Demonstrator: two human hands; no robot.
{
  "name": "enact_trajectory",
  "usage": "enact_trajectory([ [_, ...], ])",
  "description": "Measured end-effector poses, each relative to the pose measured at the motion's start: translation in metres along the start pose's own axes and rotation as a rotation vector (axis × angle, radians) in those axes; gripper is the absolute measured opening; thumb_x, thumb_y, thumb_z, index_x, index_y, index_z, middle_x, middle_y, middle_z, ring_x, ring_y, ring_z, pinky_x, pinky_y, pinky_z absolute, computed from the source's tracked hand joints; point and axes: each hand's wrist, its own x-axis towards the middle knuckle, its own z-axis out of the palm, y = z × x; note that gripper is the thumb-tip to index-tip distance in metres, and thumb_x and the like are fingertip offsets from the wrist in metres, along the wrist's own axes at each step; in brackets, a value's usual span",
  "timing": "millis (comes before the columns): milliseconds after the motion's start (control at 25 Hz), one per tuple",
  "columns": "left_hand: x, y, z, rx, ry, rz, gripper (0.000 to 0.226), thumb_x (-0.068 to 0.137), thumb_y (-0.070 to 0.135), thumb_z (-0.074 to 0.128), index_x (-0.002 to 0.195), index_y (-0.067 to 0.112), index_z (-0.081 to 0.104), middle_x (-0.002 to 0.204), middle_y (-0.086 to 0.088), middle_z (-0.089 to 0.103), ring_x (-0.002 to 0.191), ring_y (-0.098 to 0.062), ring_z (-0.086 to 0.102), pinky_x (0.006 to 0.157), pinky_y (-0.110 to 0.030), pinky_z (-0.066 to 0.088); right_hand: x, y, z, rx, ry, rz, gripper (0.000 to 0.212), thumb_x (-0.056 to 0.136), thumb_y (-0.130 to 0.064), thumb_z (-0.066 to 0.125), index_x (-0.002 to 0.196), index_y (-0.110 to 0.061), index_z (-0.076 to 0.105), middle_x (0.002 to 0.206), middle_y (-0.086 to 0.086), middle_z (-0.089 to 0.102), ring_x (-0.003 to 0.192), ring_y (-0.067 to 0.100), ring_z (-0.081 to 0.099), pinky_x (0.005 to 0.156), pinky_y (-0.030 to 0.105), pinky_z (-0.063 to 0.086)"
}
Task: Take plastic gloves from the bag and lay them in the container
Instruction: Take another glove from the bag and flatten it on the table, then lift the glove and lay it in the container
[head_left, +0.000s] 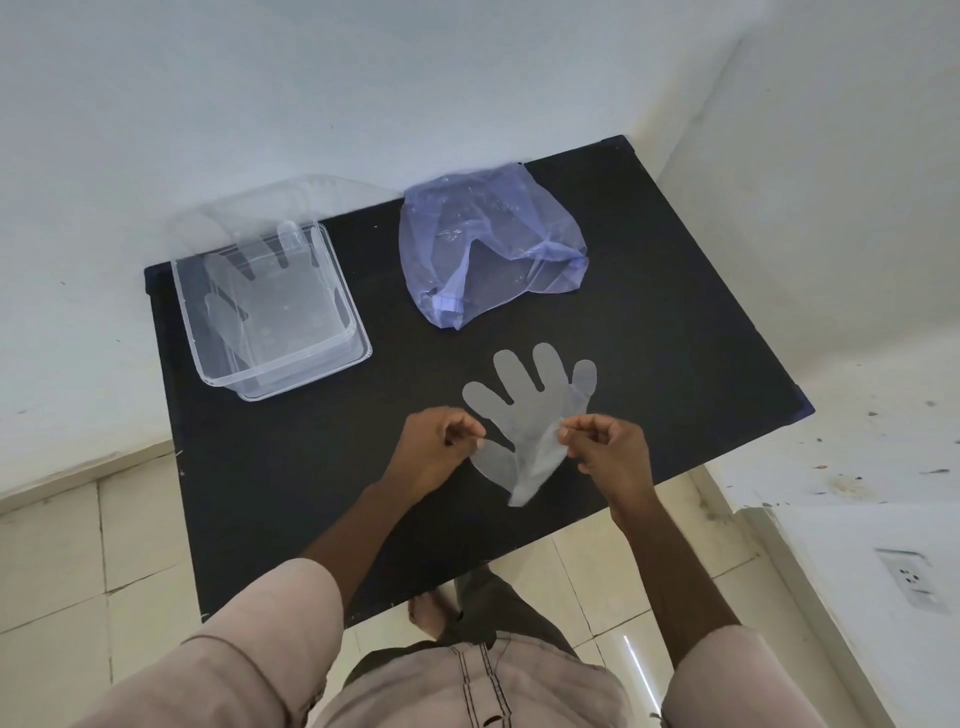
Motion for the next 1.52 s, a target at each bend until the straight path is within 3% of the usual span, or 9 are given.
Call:
enact_trajectory([
  [320,-0.02,0.003,0.022,-0.056,-0.45,-0.149,0.058,0.066,0.019,0.087,0.118,0.018,0.06,0.108,0.003,0.061,0.098,-0.016,0.062,0.085,-0.03,0.056,-0.002,-0.009,0.004,0.193,0.084,0.11,0.011,0.085,-0.019,0.071,0.093,-0.011,0.072,0.091,0.008,0.072,0.082,0.022,0.067,0.065,0.025,0.054],
  [560,-0.019,0.005,0.041,0.0,-0.229,-0.131,0.038,0.074,0.03,0.08,0.107,0.015,0.07,0.109,0.0,0.069,0.096,-0.013,0.065,0.082,-0.026,0.055,-0.003,-0.016,0.007,0.28,0.132,0.155,0.009,0.084,-0.019,0.072,0.092,-0.014,0.071,0.092,0.009,0.072,0.083,0.022,0.067,0.066,0.027,0.056],
  [760,-0.019,0.011,0.028,-0.057,-0.047,-0.06,0.016,0.086,0.024,0.069,0.095,0.013,0.076,0.1,-0.006,0.074,0.086,-0.016,0.068,0.084,-0.035,0.057,-0.004,-0.015,0.006,0.283,0.163,0.142,0.003,0.087,-0.02,0.069,0.085,-0.019,0.068,0.085,0.004,0.069,0.078,0.018,0.063,0.07,0.029,0.056],
  [960,-0.015,0.032,-0.001,-0.211,0.125,-0.066,0.011,0.082,0.021,0.074,0.091,0.014,0.075,0.096,-0.003,0.071,0.083,-0.017,0.068,0.072,-0.036,0.06,0.0,-0.013,0.005,-0.131,0.325,-0.131,0.02,0.086,-0.027,0.07,0.096,-0.01,0.07,0.103,0.011,0.066,0.086,0.018,0.065,0.085,0.035,0.058],
  [1040,-0.012,0.046,-0.017,-0.314,0.14,-0.083,0.008,0.082,0.019,0.074,0.089,0.016,0.074,0.099,-0.002,0.07,0.084,-0.015,0.068,0.062,-0.029,0.061,-0.003,-0.025,0.003,-0.166,0.351,-0.222,0.02,0.086,-0.024,0.069,0.096,-0.006,0.07,0.109,0.01,0.061,0.088,0.016,0.061,0.082,0.026,0.054],
  [1160,-0.006,0.062,-0.042,-0.419,0.136,-0.047,0.01,0.084,0.018,0.073,0.093,0.015,0.077,0.097,-0.005,0.073,0.083,-0.014,0.068,0.059,-0.024,0.06,-0.009,-0.047,0.0,-0.115,0.324,-0.284,0.014,0.088,-0.015,0.066,0.096,-0.003,0.067,0.109,0.009,0.057,0.088,0.013,0.057,0.073,0.013,0.045],
  [1320,-0.007,0.07,-0.071,-0.422,0.122,-0.003,0.014,0.088,0.021,0.069,0.099,0.015,0.075,0.099,-0.006,0.074,0.092,-0.019,0.07,0.065,-0.033,0.062,-0.023,-0.072,-0.001,-0.003,0.227,-0.415,0.004,0.088,-0.012,0.064,0.088,-0.009,0.067,0.104,0.006,0.065,0.091,0.017,0.062,0.077,0.027,0.052],
  [1400,-0.012,0.074,-0.085,-0.39,0.129,0.015,0.014,0.089,0.02,0.068,0.1,0.014,0.075,0.101,-0.004,0.074,0.094,-0.019,0.07,0.067,-0.036,0.063,-0.029,-0.083,-0.002,0.075,0.148,-0.433,0.006,0.089,-0.012,0.063,0.085,-0.011,0.067,0.097,0.004,0.069,0.083,0.015,0.063,0.069,0.031,0.053],
  [1520,-0.023,0.081,-0.107,-0.368,0.161,0.053,0.011,0.089,0.018,0.067,0.096,0.015,0.074,0.099,-0.001,0.073,0.093,-0.016,0.07,0.065,-0.03,0.062,-0.039,-0.102,0.0,0.12,0.035,-0.438,0.007,0.09,-0.014,0.061,0.086,-0.01,0.066,0.095,0.007,0.072,0.084,0.021,0.067,0.062,0.034,0.057],
])
